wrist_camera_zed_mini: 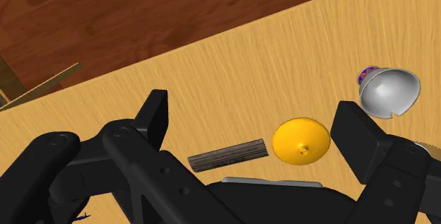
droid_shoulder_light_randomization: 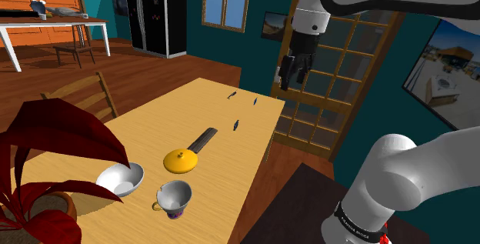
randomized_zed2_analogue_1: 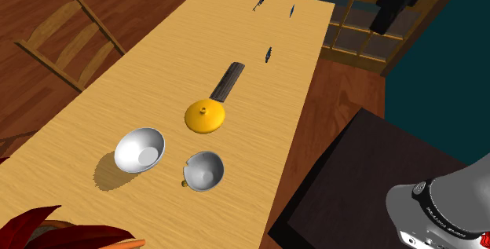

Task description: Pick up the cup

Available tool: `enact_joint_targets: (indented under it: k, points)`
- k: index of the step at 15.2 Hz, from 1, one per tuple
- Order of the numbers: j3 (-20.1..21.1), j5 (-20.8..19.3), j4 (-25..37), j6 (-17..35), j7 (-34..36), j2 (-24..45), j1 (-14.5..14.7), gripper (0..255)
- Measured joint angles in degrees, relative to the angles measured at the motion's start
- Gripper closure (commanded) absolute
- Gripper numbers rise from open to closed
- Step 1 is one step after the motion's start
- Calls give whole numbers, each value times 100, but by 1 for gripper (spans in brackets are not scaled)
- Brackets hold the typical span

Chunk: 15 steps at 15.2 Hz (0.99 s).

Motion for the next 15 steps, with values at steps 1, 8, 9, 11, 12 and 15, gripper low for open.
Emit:
enact_joint_targets:
  k: [1, 8, 9, 11, 12, 15]
  points:
    - [0, 0, 0, 0, 0, 0, 0, 0]
    - [84, 377, -794, 1183, 205, 347, 130, 0]
    - [76, 431, -960, 1377, 205, 363, 148, 0]
    - [165, 592, -1053, 1778, 314, 645, 227, 0]
    - [203, 675, -1188, 1973, 359, 691, 271, 0]
    - [260, 887, -1427, 2638, 396, 1077, 364, 0]
